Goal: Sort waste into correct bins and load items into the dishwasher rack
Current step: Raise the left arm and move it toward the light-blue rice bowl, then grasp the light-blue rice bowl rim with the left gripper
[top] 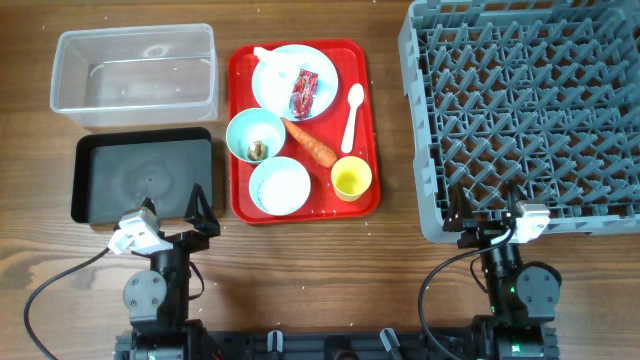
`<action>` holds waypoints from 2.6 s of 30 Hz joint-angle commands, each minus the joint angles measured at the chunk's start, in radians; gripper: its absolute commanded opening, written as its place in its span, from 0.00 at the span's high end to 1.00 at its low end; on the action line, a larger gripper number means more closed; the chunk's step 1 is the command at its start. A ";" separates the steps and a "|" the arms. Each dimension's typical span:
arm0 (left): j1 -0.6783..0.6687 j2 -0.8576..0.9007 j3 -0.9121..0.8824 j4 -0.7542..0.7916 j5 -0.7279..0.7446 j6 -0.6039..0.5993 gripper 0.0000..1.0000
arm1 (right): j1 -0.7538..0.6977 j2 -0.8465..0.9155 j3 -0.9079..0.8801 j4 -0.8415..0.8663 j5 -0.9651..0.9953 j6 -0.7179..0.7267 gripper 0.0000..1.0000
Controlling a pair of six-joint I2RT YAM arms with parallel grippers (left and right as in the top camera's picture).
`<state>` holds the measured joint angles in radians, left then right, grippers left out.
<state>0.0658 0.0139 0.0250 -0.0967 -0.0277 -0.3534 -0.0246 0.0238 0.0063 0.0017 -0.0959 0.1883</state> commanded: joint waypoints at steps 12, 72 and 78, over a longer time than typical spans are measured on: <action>0.006 -0.007 0.005 0.031 0.011 0.017 0.00 | -0.002 -0.006 0.022 0.140 -0.019 -0.018 0.00; -0.660 1.772 1.362 -0.760 0.083 0.320 0.24 | -0.002 1.336 1.302 -0.858 -0.394 -0.293 0.13; -0.660 1.754 1.400 -0.791 0.108 0.287 0.30 | -0.002 1.336 1.302 -0.867 -0.368 -0.293 0.12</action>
<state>-0.5892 1.7817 1.4162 -0.8776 0.0616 -0.0418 -0.0254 1.3540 1.2903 -0.8616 -0.4706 -0.1028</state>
